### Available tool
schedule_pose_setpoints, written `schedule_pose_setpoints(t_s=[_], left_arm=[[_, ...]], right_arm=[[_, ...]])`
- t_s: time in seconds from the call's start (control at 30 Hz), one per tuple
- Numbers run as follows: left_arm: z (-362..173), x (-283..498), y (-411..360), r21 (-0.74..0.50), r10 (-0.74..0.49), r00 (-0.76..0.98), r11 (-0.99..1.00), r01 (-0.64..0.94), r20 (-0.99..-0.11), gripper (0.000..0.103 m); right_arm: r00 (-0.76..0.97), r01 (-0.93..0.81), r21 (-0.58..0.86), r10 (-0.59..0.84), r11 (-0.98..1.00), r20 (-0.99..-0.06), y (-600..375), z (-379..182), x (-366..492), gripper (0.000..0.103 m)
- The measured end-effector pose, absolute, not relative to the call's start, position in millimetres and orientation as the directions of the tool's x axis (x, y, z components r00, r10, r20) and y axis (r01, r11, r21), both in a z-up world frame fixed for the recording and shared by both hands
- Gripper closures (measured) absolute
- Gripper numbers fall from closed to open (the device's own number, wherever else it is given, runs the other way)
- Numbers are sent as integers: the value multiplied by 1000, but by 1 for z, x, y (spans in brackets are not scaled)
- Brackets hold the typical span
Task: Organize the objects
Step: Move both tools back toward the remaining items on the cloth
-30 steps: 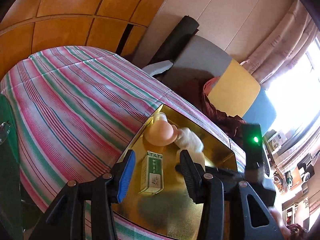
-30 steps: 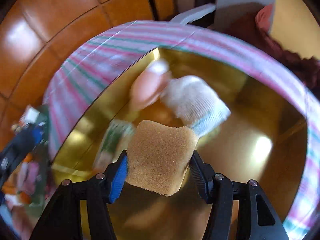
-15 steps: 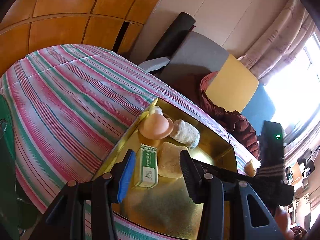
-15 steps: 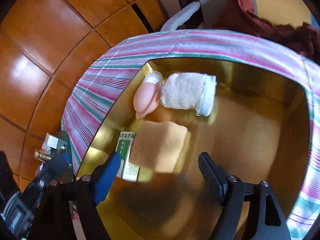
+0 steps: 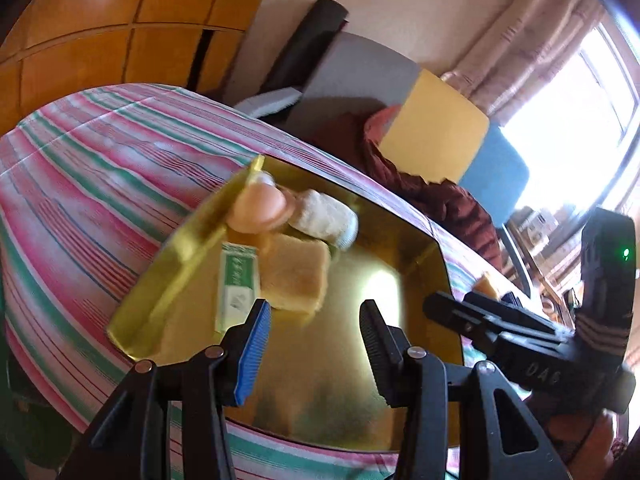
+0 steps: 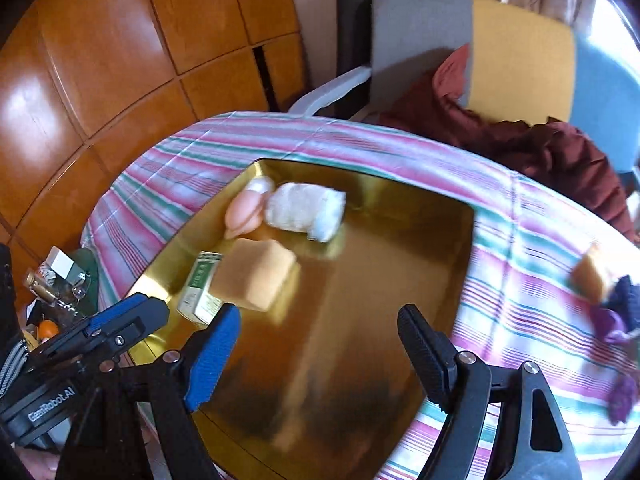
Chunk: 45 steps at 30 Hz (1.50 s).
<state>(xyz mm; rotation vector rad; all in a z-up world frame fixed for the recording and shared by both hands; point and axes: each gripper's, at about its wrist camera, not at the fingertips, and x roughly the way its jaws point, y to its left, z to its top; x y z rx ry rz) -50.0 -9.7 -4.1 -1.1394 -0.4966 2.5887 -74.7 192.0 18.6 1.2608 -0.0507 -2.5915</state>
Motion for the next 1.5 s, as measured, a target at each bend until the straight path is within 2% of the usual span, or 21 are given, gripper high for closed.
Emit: schedule_pose_setpoints(t_s=[0.43, 0.63, 0.73, 0.8, 0.97, 1.07, 1.2, 1.3, 1.4, 1.5], left_arm=[[3, -7, 68, -340, 494, -578, -869, -360, -650, 57], [6, 18, 106, -347, 569, -515, -813, -467, -641, 57], [9, 29, 124, -320, 586, -501, -792, -520, -636, 57], [10, 35, 134, -308, 592, -495, -782, -541, -636, 57], [8, 43, 150, -285, 584, -479, -778, -559, -655, 57], [7, 45, 155, -279, 576, -474, -781, -558, -666, 57], [6, 45, 158, -264, 569, -469, -781, -566, -676, 57], [6, 46, 162, -255, 566, -465, -778, -574, -680, 57], [4, 45, 167, -259, 570, -455, -773, -579, -684, 57], [1, 45, 171, -260, 572, -443, -768, -585, -690, 57]], right_arm=[[-581, 49, 112, -119, -993, -805, 299, 1, -25, 19], [-543, -81, 127, -63, -989, -837, 372, -16, -1, 19], [-565, -160, 111, -1, -981, -825, 417, -10, 4, 21], [-585, -212, 90, 53, -973, -809, 447, -1, 3, 28], [-609, -367, 92, 164, -926, -776, 529, 17, -11, 29], [-564, -445, 112, 181, -889, -806, 573, 10, -26, 29], [-504, -511, 169, 135, -843, -853, 602, -16, -37, 30], [-511, -494, 258, 37, -830, -859, 595, -32, -35, 30], [-520, -419, 365, -110, -831, -847, 566, -40, -25, 30], [-520, -297, 395, -199, -869, -831, 524, -40, -12, 30]])
